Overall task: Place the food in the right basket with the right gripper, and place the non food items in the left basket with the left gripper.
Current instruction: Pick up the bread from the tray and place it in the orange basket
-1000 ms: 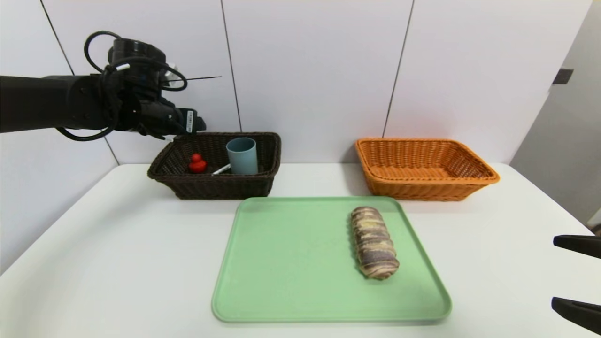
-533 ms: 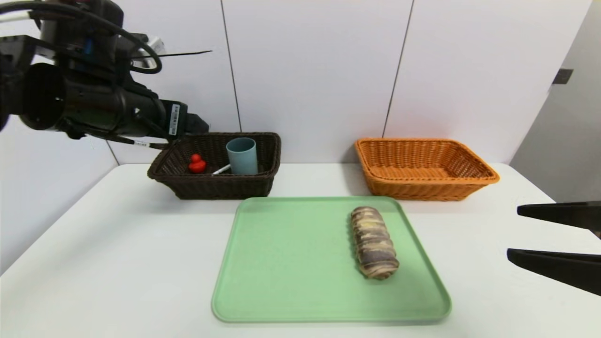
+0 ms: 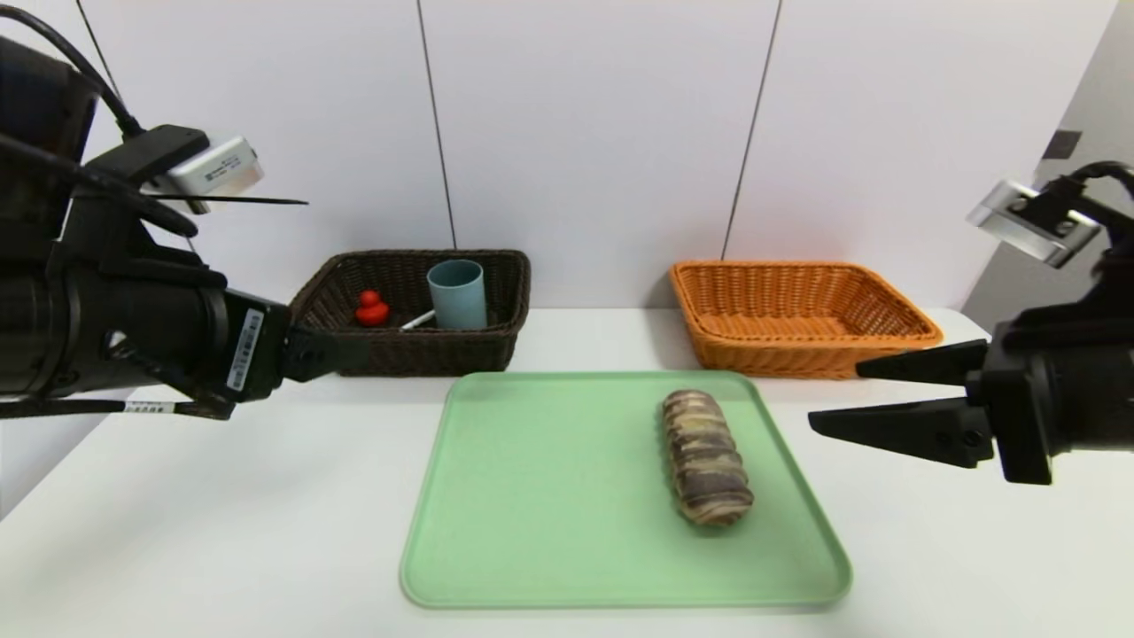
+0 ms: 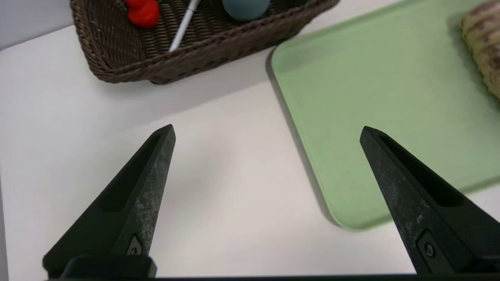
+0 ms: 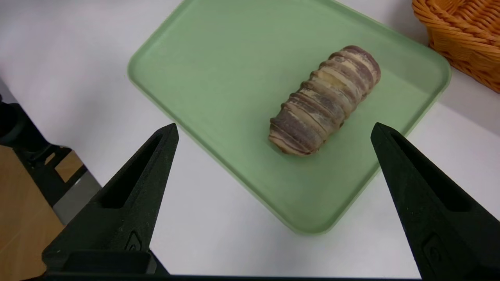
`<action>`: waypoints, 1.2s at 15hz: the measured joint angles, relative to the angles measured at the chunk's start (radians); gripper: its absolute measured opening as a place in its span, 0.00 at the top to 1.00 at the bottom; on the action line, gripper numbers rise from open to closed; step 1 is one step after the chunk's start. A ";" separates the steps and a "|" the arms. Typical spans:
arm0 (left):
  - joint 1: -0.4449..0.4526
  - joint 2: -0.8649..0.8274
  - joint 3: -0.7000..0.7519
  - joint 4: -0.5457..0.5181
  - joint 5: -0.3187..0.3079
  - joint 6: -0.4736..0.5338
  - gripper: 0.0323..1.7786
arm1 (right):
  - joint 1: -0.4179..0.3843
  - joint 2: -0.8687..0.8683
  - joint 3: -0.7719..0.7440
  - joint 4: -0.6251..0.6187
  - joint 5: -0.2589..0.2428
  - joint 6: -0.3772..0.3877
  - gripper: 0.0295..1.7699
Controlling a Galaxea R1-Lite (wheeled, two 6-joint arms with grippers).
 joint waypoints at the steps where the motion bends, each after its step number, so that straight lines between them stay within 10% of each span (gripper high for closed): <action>1: -0.021 -0.026 0.024 0.001 -0.020 0.000 0.06 | 0.011 0.032 -0.028 0.018 -0.025 0.001 0.04; 9: -0.071 -0.113 -0.010 0.000 -0.081 0.066 0.05 | 0.141 0.238 -0.231 0.167 -0.261 0.188 0.04; 18: -0.073 -0.189 -0.041 0.052 -0.082 0.122 0.05 | 0.189 0.433 -0.258 0.165 -0.380 0.331 0.04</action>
